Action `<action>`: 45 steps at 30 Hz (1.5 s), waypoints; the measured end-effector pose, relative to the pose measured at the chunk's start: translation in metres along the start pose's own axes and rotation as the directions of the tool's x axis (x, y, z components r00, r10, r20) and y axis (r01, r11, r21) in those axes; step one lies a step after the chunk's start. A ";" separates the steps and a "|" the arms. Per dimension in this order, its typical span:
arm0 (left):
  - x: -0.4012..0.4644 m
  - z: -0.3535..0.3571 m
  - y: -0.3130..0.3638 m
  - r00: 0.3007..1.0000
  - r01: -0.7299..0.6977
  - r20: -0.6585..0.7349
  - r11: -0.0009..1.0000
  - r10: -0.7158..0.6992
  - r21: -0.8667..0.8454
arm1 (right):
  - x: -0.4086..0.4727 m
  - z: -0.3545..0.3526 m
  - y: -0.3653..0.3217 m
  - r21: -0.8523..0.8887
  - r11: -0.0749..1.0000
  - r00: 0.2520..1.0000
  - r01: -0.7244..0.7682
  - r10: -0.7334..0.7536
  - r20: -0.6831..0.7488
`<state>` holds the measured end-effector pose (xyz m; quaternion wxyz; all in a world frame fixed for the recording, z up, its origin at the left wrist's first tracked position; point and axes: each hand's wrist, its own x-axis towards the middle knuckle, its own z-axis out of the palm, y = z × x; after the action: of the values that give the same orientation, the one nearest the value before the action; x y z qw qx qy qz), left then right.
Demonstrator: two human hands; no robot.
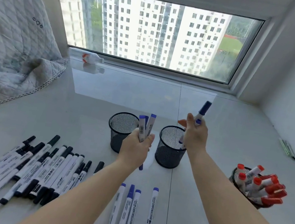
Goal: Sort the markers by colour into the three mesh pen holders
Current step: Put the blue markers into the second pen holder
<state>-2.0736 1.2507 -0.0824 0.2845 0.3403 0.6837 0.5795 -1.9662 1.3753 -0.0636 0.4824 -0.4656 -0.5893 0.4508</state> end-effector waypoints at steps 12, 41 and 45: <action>-0.017 0.018 0.018 0.995 -0.015 -0.103 0.989 -0.001 -0.148 | -0.046 -0.022 0.008 -0.080 0.997 0.999 -0.005 0.001 -0.046; -0.062 0.077 0.007 0.997 0.074 0.060 0.927 -0.056 -0.368 | -0.109 -0.062 0.012 -0.240 0.967 0.970 0.082 -0.132 -0.203; -0.059 0.079 0.006 0.999 0.035 0.037 0.968 -0.027 -0.250 | -0.109 -0.062 0.011 -0.260 0.960 0.965 0.102 -0.159 -0.208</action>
<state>-1.9749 1.2522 -0.0899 0.3454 0.3004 0.6057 0.6509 -1.8928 1.2745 -0.0829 0.5136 -0.5302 -0.6115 0.2850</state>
